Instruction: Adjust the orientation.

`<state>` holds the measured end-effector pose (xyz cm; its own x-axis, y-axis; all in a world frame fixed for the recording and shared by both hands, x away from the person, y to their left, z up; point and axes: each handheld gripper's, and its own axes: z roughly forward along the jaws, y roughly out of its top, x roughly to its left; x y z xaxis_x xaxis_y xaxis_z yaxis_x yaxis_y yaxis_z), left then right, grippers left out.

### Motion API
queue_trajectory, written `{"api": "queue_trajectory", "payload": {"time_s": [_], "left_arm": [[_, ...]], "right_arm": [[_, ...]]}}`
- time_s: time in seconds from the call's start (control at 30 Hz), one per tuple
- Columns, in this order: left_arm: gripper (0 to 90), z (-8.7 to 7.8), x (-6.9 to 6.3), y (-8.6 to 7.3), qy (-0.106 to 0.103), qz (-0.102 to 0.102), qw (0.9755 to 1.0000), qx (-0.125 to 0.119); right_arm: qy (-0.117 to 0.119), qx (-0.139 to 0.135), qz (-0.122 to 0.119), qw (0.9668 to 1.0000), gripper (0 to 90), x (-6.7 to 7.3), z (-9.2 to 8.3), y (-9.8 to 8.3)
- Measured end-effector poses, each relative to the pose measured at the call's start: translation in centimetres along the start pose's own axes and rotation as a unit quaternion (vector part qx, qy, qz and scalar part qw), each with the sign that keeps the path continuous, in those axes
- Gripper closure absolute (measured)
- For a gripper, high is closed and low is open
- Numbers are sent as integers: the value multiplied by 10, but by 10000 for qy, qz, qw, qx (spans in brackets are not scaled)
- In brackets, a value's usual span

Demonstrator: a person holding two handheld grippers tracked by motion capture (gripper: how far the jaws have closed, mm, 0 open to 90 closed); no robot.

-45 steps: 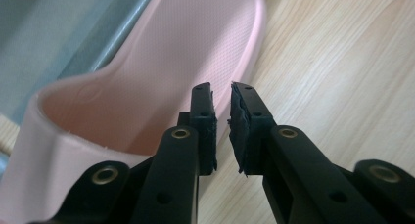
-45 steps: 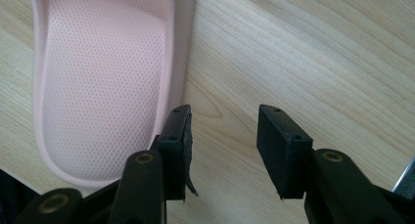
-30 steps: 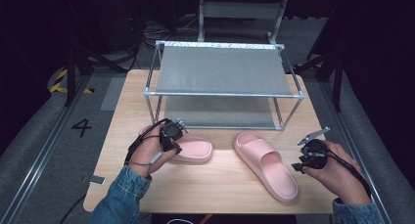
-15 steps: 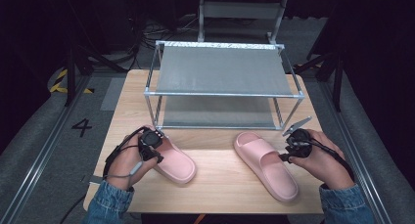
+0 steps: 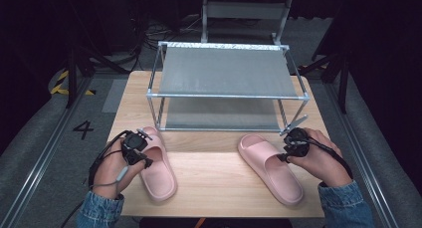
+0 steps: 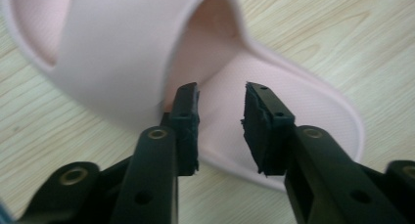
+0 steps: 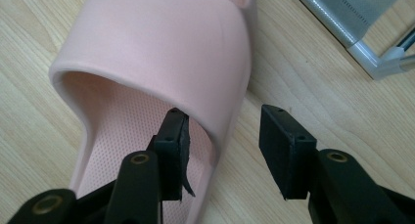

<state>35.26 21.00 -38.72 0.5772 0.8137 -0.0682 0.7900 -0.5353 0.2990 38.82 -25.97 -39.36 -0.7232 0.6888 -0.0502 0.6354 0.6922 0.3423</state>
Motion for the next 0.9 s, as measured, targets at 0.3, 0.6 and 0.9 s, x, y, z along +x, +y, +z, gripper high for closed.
{"api": "queue_trajectory", "payload": {"time_s": [0.3,0.6,0.9], "left_arm": [[547,18,-6,11,-232,-106,9993,-279],[513,30,-14,21,236,-414,9987,-156],[524,39,-19,26,150,-465,9987,-171]], "right_arm": [[-20,-48,101,9999,543,-1,-2,-5],[-30,-63,201,9998,535,-1,-3,-11],[-16,-66,230,9997,530,1,-4,-14]]}}
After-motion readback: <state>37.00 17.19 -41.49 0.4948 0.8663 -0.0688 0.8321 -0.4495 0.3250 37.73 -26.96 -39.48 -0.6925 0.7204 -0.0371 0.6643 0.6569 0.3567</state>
